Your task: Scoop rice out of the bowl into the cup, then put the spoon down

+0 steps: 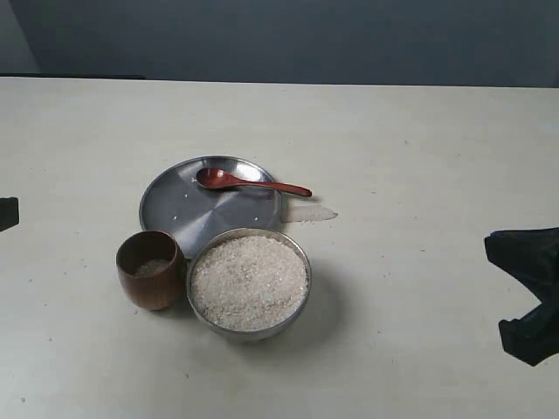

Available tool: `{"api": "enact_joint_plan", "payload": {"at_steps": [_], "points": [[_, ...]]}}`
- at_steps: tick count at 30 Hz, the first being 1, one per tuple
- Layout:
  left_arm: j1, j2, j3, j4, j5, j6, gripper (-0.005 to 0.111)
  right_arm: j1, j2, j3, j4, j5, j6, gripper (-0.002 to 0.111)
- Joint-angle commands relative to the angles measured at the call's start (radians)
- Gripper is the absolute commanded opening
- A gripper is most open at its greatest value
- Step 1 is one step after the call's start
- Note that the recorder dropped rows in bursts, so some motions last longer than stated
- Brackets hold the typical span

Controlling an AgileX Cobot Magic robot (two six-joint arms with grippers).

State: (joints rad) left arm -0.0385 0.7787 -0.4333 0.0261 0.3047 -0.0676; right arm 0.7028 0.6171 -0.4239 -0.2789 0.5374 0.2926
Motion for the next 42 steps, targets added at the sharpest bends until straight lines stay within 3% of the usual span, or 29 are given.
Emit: {"api": "enact_joint_plan", "payload": {"at_steps": [1,11,19,33,42], "points": [[-0.003,0.004,-0.008,0.005,-0.009,0.0,0.0,-0.005,-0.007,0.005,0.001,-0.002,0.001,0.0],[-0.003,0.004,-0.008,0.005,-0.009,0.0,0.0,-0.028,-0.124,0.005,0.003,-0.002,-0.001,0.0],[-0.003,0.004,-0.008,0.005,-0.009,0.0,0.0,-0.196,-0.25,0.005,0.072,0.029,0.001,0.0],[-0.003,0.004,-0.008,0.005,-0.011,0.0,0.0,-0.603,-0.359,0.005,0.109,0.037,0.001,0.0],[-0.003,0.004,-0.008,0.005,-0.011,0.0,0.0,-0.694,-0.459,0.117,0.105,-0.109,-0.004,0.0]]}}
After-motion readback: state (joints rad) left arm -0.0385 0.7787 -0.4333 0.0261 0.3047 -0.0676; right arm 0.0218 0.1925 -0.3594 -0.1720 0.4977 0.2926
